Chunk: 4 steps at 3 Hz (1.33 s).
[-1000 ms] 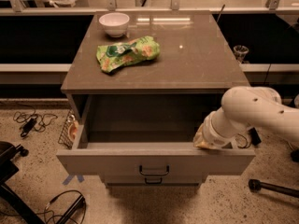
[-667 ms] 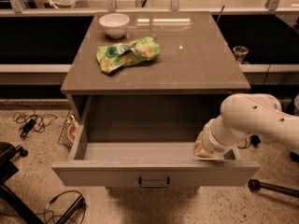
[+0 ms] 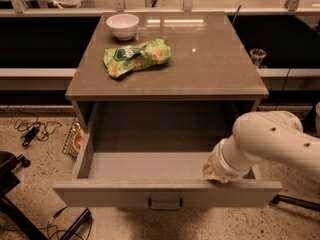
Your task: Open top drawer
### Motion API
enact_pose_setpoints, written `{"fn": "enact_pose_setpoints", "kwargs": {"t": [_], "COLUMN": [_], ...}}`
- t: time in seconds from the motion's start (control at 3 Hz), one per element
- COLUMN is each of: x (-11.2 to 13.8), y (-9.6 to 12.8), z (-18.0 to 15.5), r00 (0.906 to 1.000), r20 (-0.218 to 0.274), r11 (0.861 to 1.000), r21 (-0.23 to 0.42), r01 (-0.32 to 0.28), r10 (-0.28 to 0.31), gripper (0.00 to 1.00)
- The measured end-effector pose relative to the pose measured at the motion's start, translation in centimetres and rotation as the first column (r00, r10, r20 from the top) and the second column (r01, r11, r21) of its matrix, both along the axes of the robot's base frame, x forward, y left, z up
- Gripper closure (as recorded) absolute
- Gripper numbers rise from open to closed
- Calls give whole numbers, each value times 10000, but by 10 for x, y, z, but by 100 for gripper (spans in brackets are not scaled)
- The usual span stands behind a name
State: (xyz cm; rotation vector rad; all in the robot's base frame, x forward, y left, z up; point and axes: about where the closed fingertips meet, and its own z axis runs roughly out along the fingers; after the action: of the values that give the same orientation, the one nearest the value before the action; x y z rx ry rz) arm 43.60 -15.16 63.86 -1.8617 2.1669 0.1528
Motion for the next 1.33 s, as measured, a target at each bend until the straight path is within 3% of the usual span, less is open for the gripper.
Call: {"fn": "enact_pose_setpoints", "kwargs": {"t": [0.33, 0.67, 1.33], "x": [-8, -54, -60], "y": [4, 25, 28], "z": [-1, -3, -5], "r00": [9999, 9955, 9941], "r20": [-119, -739, -824], "r11": [10000, 9981, 9973], "r21": [-15, -85, -122], "r01": [-78, -609, -719], "r10": [78, 601, 706], "gripper": [97, 75, 28]}}
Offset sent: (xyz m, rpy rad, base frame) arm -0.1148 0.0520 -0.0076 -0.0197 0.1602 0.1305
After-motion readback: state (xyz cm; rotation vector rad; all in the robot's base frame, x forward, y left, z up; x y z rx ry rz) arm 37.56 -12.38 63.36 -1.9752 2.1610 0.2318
